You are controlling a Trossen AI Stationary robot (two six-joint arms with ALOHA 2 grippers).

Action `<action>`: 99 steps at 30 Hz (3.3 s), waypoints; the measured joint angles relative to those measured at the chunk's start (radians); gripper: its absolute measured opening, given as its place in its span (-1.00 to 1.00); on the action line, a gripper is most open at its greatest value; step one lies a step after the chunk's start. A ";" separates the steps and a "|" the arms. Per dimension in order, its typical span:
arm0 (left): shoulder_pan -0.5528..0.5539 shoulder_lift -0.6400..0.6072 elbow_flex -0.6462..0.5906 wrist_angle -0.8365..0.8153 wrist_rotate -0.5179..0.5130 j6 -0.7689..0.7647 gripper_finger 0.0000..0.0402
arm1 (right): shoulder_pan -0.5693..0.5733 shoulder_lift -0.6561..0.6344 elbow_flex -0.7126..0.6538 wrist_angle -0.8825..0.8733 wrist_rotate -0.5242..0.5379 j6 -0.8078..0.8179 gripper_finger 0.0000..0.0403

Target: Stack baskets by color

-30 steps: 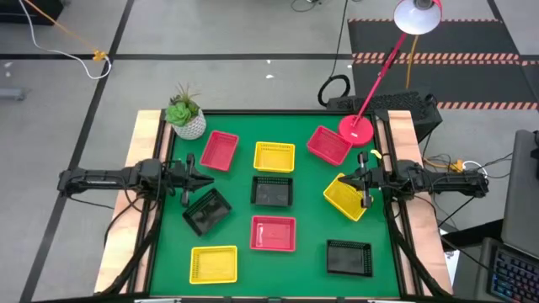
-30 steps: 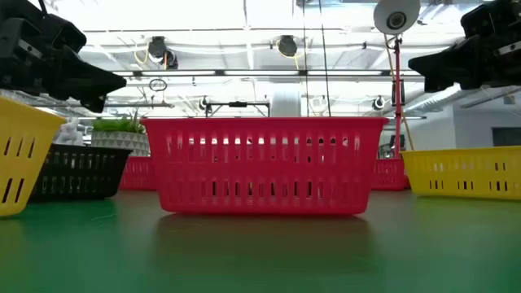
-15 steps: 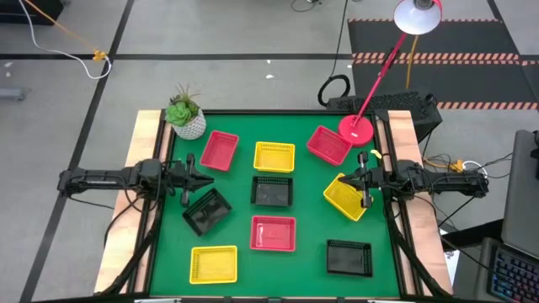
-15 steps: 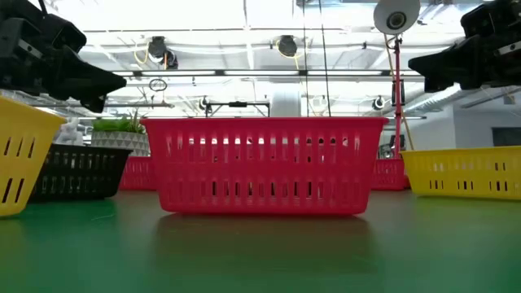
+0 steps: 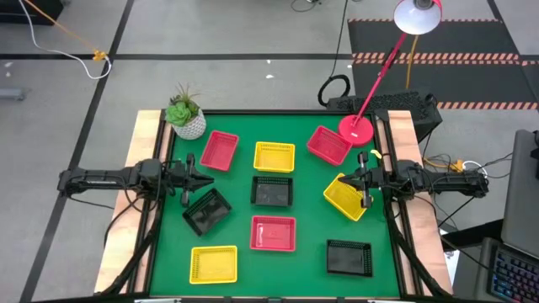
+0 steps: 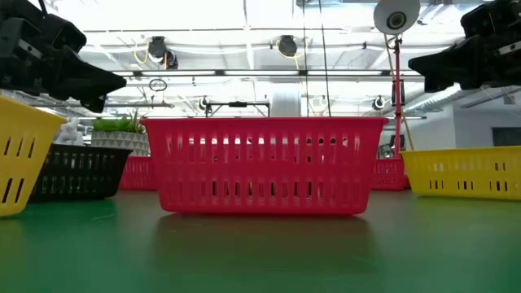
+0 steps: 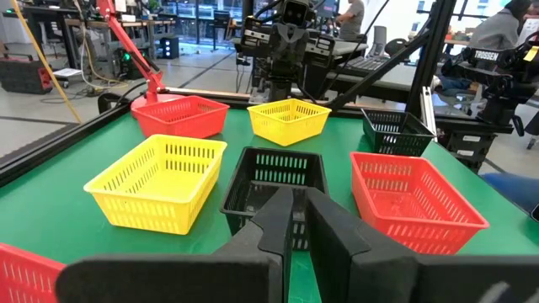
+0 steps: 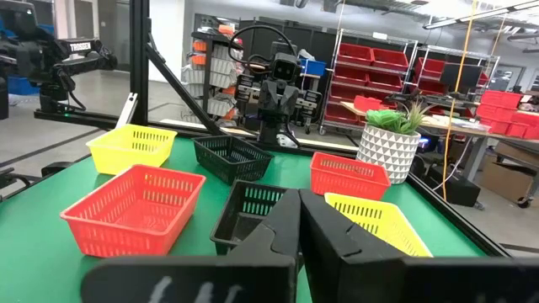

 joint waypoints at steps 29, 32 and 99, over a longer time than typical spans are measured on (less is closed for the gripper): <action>0.000 0.000 0.000 0.000 0.000 0.000 -0.82 | 0.000 0.000 0.000 0.000 0.000 0.000 -1.00; 0.000 0.000 0.000 0.000 0.000 0.000 -0.82 | 0.000 0.000 0.000 0.000 0.000 0.000 -1.00; 0.000 0.000 0.000 0.004 -0.026 -0.008 -0.82 | 0.000 0.403 0.762 -0.405 -0.002 0.162 -1.00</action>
